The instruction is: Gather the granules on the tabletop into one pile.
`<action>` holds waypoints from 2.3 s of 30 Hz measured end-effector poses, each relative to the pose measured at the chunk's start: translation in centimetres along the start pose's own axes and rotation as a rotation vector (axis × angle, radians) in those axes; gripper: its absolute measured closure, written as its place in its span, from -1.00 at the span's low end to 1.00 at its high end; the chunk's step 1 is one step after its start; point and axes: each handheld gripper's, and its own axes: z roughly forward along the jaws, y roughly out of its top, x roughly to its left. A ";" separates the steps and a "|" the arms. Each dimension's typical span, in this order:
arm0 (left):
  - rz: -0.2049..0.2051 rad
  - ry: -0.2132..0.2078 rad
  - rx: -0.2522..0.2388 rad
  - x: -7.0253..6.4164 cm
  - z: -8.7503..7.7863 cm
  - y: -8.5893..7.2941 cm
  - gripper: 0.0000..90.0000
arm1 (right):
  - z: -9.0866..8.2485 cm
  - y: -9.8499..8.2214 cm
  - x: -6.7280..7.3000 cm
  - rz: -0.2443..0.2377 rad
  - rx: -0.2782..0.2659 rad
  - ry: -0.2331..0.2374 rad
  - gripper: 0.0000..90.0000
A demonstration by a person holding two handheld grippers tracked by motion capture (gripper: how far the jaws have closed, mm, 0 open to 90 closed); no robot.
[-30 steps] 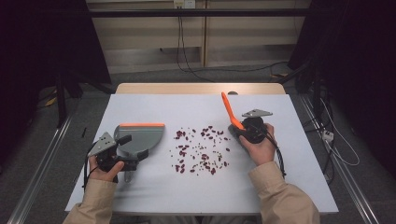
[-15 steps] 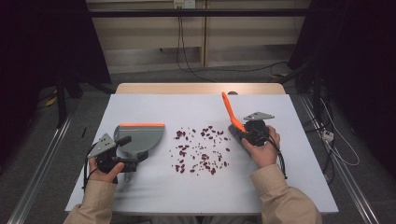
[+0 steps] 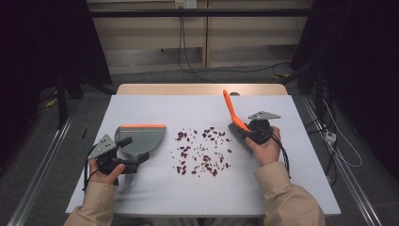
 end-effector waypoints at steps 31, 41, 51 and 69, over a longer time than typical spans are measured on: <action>-0.004 0.004 0.003 0.1 0.1 0.0 -0.90 | 3.8 1.6 3.3 -0.424 -0.010 0.188 0.58; -0.002 0.006 0.001 0.1 0.0 0.0 -0.89 | 2.2 0.6 4.4 -0.464 -0.011 0.253 0.58; 0.003 0.007 0.004 0.0 0.0 0.0 -0.89 | 0.9 -0.2 5.3 -0.477 -0.015 0.300 0.58; -0.003 0.000 -0.001 0.0 0.0 0.1 -0.90 | 1.9 2.9 3.4 -0.406 -0.111 0.286 0.58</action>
